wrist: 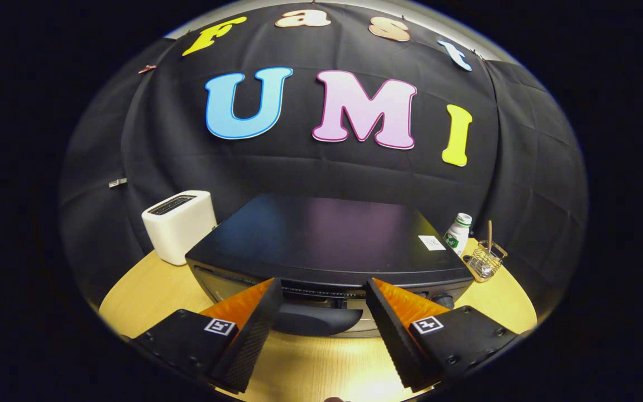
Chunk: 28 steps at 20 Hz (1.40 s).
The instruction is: Open the toaster oven, put the food inside, and close the toaster oven door.
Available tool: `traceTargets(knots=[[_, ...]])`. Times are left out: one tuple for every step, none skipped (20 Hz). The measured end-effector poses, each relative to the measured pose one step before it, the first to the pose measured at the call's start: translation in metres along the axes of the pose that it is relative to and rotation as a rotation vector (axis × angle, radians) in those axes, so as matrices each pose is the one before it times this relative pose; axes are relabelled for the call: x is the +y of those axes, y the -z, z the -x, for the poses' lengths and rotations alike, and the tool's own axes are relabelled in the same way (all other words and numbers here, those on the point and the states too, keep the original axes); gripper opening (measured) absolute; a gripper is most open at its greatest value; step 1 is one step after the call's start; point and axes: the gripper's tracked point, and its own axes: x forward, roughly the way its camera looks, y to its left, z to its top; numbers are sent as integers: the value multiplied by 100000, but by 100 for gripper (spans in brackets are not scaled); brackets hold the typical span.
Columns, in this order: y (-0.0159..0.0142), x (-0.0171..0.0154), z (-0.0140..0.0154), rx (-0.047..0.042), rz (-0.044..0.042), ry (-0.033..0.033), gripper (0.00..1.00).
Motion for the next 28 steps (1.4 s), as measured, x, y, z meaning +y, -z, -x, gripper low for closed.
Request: traceTargets(knots=[[255,106,352,730,461,-168,98],[290,-21,295,459,1943,-410,99],[553,182,831,1289,633,-169,98],[465,124,502,225,-201,-34,99],[751,66,538,1428,722,-132,98],[625,172,403,686,1289,-194,98],[1054,318,572,2831,1100,-1131,98],[934,237,526,956,576,-640,98],[897,140,372,1348,138,-775,99],[1320,186,397,2776,-119,-927,98],[1153,189,429,2359,-718,-741,99],[1476,247,86,3485,-308,-646,99],[1587,281,41,3830,375,-542,98],[1607,-6,56,4125,529,133,98],[1651,29,46,4011,54,-49,98],[1252,-158,-522,3088,-523,573,99],[721,-240,-70,1751,-955,75,99],[624,-21,220,797,-568,-419,99],[294,-134,476,478,527,-321,99],[228,-211,638,254,901,-438,99],[-96,-567,704,-343,569,-397,99],[-119,-744,828,-556,-1,-259,99],[-129,-1155,775,-358,-420,-14,99],[-261,-1062,531,-212,-224,-86,99],[-350,-1230,570,-6,432,-185,98],[-94,-1337,510,1200,380,-730,99],[-104,-1274,547,1575,-590,-956,99],[-148,-1485,774,751,-1251,-46,99]])
